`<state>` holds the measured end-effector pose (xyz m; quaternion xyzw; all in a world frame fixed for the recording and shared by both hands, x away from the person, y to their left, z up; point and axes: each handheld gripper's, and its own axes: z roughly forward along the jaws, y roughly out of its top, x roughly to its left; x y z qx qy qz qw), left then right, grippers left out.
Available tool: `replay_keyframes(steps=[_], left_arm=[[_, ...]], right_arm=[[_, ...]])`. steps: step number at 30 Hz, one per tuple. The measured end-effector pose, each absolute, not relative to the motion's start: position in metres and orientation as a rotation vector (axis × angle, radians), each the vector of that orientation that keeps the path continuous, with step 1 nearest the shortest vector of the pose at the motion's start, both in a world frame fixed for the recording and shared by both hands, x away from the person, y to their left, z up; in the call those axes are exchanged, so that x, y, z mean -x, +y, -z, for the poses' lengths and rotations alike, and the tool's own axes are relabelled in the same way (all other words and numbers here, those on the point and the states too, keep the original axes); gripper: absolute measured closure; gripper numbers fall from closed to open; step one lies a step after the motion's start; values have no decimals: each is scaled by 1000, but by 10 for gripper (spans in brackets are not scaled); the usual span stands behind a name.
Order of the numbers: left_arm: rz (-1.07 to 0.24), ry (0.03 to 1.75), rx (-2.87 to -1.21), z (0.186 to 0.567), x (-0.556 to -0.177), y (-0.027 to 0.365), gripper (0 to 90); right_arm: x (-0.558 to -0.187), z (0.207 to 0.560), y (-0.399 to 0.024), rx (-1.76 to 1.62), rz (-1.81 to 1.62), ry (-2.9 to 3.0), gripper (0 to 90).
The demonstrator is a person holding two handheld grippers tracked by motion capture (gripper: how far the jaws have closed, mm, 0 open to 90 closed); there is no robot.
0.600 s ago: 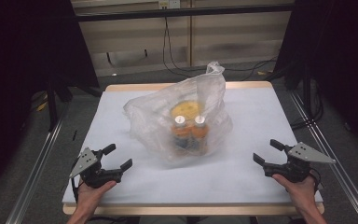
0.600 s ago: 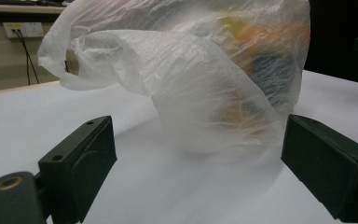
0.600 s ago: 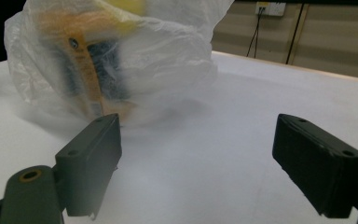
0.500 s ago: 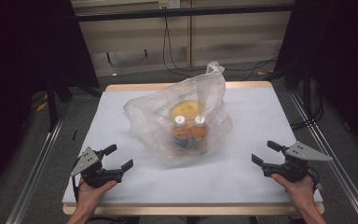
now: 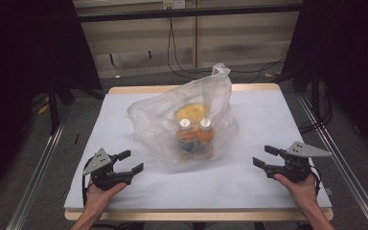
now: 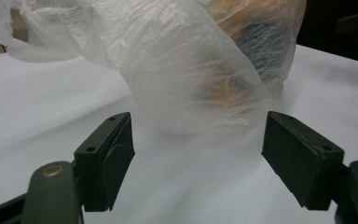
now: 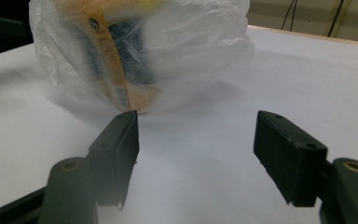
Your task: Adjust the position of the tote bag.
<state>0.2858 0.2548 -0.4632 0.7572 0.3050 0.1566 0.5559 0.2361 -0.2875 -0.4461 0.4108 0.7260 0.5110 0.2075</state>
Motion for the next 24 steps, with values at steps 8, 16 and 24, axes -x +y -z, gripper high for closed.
replay_keyframes(steps=[8, 16, 24], left_arm=[[-303, 701, -1815, 456, -285, 249, 343], [-291, 710, -1827, 444, -290, 244, 407], [-290, 683, -1835, 436, -302, 235, 400]], right_arm=[[-241, 440, -282, -1128, -1432, 2061, 365], [-252, 430, -274, -1094, -1446, 2098, 376], [-270, 419, -268, -1073, -1426, 2121, 372]])
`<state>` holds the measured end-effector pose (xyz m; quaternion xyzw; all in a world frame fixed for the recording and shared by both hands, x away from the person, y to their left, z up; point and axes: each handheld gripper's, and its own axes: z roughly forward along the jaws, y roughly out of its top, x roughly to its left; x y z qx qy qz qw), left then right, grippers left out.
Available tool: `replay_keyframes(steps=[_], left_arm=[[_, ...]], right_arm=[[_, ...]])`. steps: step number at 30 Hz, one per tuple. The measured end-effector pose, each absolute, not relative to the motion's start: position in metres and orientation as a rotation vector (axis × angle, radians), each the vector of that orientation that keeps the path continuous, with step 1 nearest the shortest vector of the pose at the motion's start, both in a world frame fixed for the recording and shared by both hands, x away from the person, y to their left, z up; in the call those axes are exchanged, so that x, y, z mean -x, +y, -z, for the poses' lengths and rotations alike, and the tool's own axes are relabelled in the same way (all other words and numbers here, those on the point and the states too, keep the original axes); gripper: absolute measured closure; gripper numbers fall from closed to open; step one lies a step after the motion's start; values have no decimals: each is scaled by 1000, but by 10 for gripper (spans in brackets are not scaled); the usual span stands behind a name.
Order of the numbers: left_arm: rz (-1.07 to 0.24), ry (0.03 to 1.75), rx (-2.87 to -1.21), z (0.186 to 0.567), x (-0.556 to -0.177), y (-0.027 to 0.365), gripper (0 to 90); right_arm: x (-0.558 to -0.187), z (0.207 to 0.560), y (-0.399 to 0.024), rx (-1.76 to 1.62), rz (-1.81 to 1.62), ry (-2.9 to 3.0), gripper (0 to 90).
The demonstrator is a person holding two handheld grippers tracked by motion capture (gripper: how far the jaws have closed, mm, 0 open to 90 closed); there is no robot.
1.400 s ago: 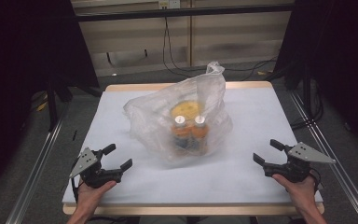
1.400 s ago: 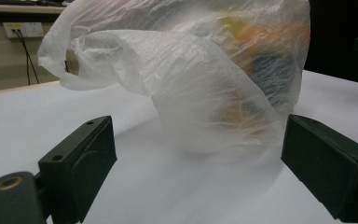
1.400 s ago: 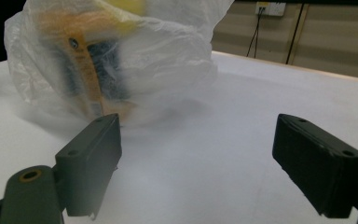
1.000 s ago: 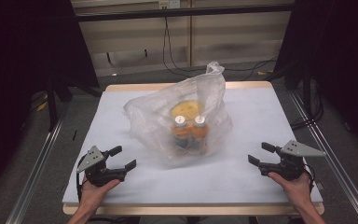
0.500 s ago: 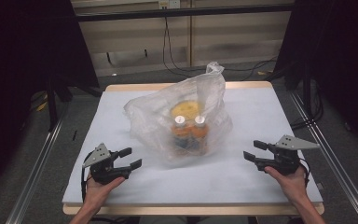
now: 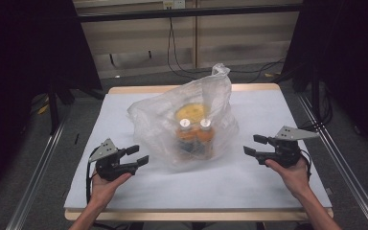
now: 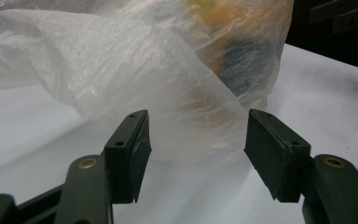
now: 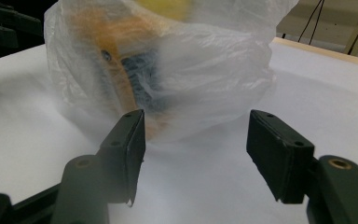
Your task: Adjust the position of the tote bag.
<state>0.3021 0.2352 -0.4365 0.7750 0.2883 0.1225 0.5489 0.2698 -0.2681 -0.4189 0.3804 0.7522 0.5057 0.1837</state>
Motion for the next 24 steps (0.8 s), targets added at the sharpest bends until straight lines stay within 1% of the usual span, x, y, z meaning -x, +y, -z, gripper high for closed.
replay_keyframes(steps=[4, 8, 11, 13, 16, 19, 21, 24], left_arm=[[-299, 663, -1837, 431, -308, 229, 424], [-289, 651, -1832, 427, -315, 225, 424], [-314, 657, -1823, 421, -323, 221, 425], [-301, 645, -1812, 419, -328, 219, 425], [-303, 636, -1803, 417, -328, 218, 426], [-316, 641, -1799, 416, -326, 220, 463], [-317, 634, -1803, 415, -326, 224, 519], [-314, 641, -1796, 418, -326, 226, 530]], right_arm=[[-279, 411, -268, -1066, -1442, 2111, 376], [-288, 404, -266, -1063, -1458, 2102, 379], [-296, 400, -263, -1055, -1469, 2087, 395], [-299, 398, -262, -1060, -1478, 2081, 399], [-305, 394, -259, -1055, -1478, 2085, 401], [-311, 391, -257, -1052, -1472, 2096, 412], [-316, 389, -256, -1045, -1471, 2102, 419], [-324, 383, -254, -1039, -1477, 2099, 424]])
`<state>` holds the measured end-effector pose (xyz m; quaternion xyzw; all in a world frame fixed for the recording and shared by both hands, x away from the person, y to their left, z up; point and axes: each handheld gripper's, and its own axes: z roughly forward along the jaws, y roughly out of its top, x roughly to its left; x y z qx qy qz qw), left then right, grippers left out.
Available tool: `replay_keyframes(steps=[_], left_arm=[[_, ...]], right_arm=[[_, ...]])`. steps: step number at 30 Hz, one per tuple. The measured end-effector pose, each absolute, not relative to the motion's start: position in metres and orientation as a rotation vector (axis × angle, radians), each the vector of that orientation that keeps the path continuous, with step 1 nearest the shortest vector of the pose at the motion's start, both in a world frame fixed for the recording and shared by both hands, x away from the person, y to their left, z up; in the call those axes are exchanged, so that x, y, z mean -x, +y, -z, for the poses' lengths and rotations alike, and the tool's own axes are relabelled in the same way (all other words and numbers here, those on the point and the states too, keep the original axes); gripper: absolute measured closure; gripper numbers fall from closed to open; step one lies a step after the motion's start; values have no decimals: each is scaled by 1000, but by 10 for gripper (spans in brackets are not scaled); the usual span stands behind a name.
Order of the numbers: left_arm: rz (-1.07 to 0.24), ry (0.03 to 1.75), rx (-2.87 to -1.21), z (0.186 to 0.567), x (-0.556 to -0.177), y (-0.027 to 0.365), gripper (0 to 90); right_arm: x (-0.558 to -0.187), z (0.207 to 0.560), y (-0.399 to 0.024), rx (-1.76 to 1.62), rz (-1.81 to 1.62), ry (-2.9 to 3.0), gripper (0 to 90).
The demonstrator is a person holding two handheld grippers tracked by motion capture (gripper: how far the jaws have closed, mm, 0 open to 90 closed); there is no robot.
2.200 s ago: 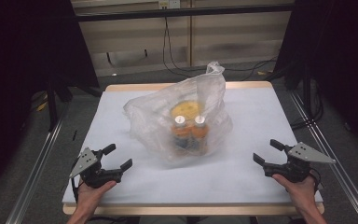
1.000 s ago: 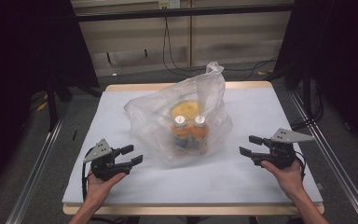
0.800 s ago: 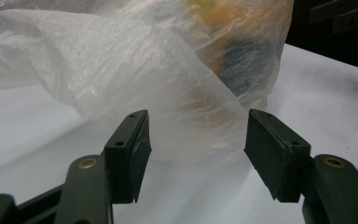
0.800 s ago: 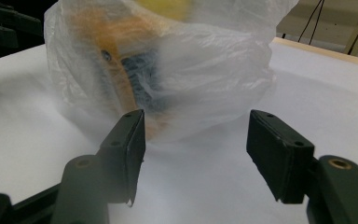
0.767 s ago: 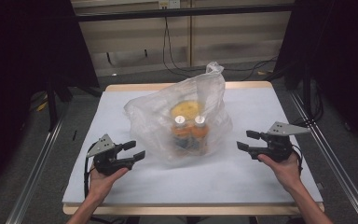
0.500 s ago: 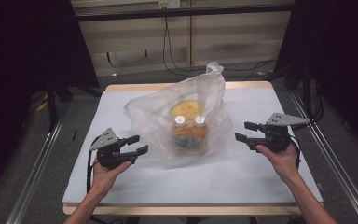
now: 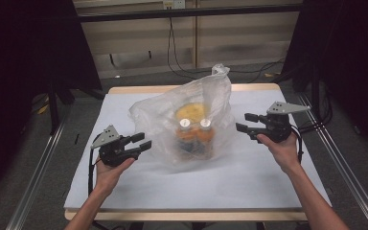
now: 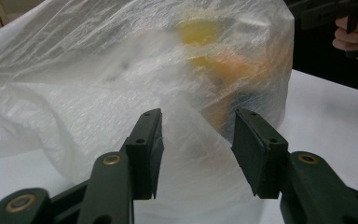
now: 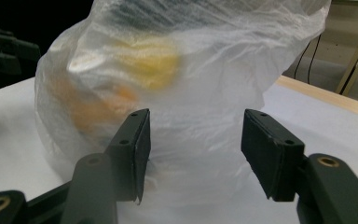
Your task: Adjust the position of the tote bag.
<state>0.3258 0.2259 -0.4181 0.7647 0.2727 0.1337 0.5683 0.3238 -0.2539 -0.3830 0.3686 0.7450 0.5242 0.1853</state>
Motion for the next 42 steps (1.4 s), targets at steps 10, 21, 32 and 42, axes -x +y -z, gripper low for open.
replay_keyframes(steps=[10, 21, 32, 42], left_arm=[[-303, 648, -1806, 425, -328, 232, 507], [-308, 681, -1802, 429, -324, 245, 464], [-288, 673, -1805, 434, -325, 244, 419], [-279, 687, -1802, 436, -326, 246, 405]], right_arm=[[-357, 364, -246, -1032, -1448, 2103, 434], [-405, 348, -243, -1042, -1410, 2113, 428], [-445, 341, -235, -1058, -1344, 2093, 378], [-475, 341, -230, -1080, -1326, 2095, 361]])
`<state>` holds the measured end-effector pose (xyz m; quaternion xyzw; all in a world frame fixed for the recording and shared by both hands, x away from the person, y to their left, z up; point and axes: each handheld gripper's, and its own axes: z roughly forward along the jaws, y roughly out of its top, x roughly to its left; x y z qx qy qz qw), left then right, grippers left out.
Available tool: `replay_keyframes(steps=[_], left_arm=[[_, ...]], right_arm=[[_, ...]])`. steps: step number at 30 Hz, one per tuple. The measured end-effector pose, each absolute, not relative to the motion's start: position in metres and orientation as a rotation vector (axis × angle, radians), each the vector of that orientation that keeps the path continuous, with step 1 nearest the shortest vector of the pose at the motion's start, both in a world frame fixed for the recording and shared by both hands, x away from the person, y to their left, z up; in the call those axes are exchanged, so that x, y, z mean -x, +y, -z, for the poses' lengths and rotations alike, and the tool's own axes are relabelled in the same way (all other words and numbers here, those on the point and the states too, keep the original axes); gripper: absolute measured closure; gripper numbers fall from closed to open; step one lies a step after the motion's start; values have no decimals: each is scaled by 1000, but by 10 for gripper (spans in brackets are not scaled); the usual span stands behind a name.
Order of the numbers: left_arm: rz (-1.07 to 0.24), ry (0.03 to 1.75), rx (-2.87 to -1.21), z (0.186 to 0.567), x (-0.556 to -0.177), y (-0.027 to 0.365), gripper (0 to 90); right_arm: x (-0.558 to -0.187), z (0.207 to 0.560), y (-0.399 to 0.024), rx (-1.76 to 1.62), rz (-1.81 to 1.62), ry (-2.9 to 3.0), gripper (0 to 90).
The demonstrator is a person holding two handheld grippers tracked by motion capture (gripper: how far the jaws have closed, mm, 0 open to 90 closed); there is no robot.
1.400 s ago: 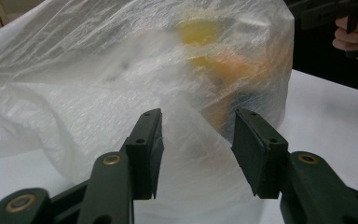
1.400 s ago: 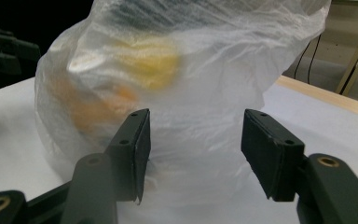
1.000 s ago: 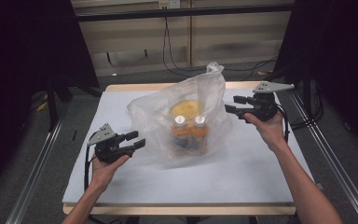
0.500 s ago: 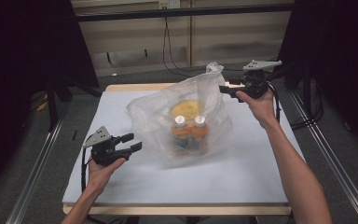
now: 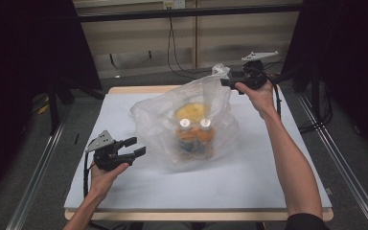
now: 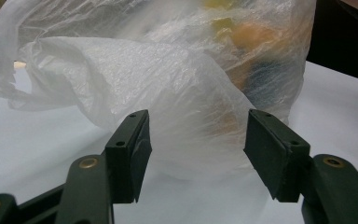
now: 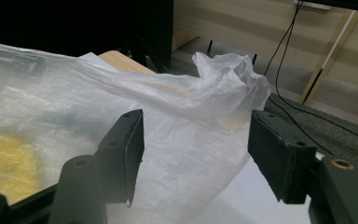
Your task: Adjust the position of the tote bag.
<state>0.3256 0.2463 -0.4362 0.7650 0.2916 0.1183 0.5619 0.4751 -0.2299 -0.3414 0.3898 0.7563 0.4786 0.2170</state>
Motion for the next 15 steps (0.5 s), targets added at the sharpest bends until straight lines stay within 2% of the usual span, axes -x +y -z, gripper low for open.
replay_keyframes(steps=[4, 12, 14, 15], left_arm=[[-276, 688, -1798, 437, -325, 246, 403], [-290, 685, -1803, 436, -325, 247, 402], [-291, 691, -1802, 436, -324, 246, 402], [-301, 696, -1808, 436, -324, 247, 402]], right_arm=[[-480, 341, -225, -1063, -1328, 2110, 409], [-484, 344, -220, -1032, -1362, 2130, 829], [-484, 344, -220, -1025, -1382, 2130, 898], [-483, 344, -221, -1029, -1391, 2127, 900]])
